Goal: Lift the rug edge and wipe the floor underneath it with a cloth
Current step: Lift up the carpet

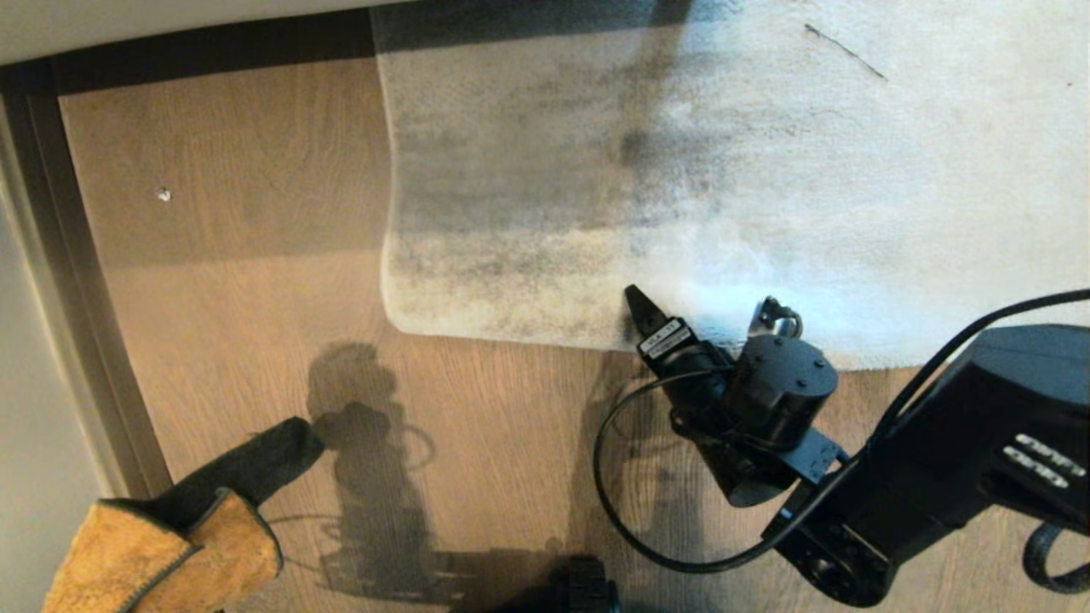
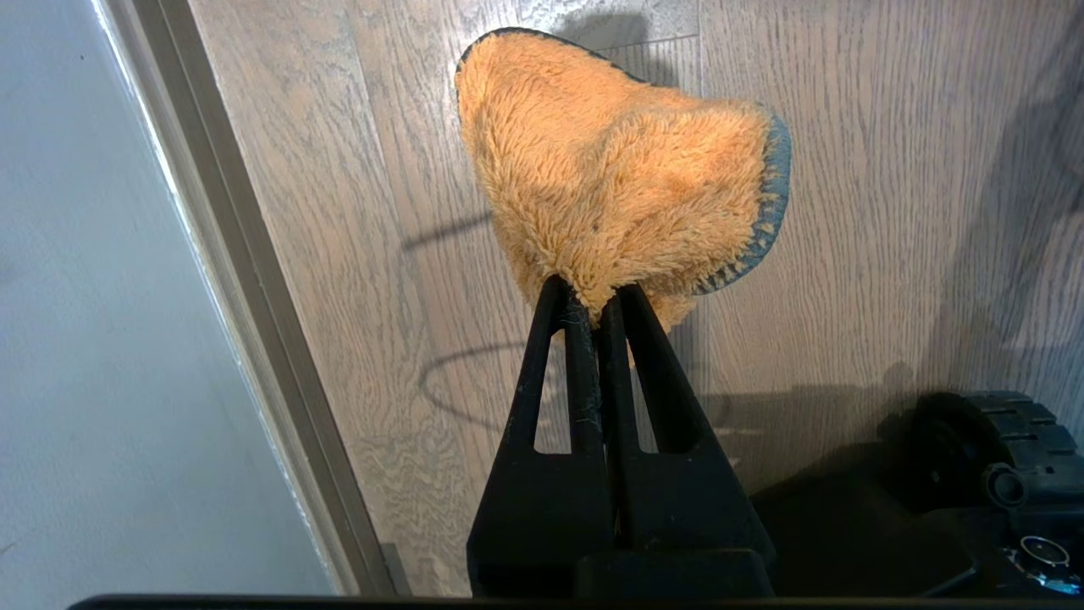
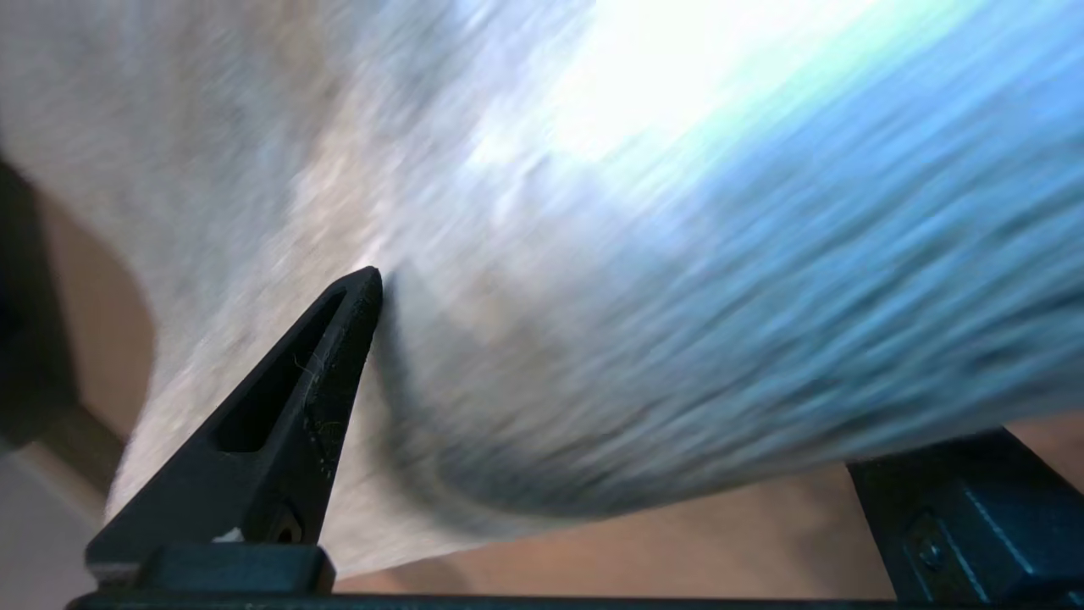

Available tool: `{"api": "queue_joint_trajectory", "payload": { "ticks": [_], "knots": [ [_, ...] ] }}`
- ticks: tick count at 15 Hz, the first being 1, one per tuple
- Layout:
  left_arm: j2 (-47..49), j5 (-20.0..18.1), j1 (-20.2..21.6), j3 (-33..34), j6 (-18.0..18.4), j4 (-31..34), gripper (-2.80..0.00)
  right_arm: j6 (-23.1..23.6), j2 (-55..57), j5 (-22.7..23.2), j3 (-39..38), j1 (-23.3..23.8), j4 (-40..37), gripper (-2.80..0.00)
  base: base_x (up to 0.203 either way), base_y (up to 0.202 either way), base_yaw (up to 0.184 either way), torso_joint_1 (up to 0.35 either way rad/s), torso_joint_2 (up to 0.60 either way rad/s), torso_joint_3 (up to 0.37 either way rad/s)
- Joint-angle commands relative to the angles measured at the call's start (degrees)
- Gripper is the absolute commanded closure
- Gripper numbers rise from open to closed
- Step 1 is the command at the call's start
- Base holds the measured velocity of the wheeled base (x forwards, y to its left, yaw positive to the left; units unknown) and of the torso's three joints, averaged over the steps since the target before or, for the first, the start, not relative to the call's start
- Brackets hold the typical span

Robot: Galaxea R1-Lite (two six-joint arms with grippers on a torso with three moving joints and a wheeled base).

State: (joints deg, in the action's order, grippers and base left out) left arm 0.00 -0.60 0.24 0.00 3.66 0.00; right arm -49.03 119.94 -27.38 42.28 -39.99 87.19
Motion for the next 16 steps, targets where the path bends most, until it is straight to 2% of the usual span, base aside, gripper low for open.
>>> {"api": "queue_joint_trajectory", "payload": {
  "ticks": [1,4,9,12,14,16],
  "knots": [
    [0.0,-0.08,0.02,0.0,0.03,0.0,0.0,0.29,-1.43,0.4,-1.81,2.0,2.29,-2.8,0.0,0.0,0.0,0.0,0.0,0.0],
    [0.0,-0.02,0.02,0.0,0.03,0.0,0.0,2.32,-2.69,0.83,-2.54,5.08,2.29,-2.8,0.0,0.0,0.0,0.0,0.0,0.0],
    [0.0,-0.02,0.02,0.0,0.03,0.0,0.0,6.1,-3.79,0.83,-2.69,7.46,2.29,-2.8,0.0,0.0,0.0,0.0,0.0,0.0],
    [0.0,-0.02,0.02,0.0,0.03,0.0,0.0,5.4,-4.7,1.05,-0.96,6.77,2.39,-2.8,0.0,0.0,0.0,0.0,0.0,0.0],
    [0.0,-0.02,0.02,0.0,0.03,0.0,0.0,2.78,-4.89,1.2,2.61,5.03,2.37,-2.8,0.0,0.0,0.0,0.0,0.0,0.0],
    [0.0,-0.02,0.02,0.0,0.03,0.0,0.0,2.09,-4.8,2.16,7.41,2.94,2.37,-2.8,0.0,0.0,0.0,0.0,0.0,0.0]
  ]
}}
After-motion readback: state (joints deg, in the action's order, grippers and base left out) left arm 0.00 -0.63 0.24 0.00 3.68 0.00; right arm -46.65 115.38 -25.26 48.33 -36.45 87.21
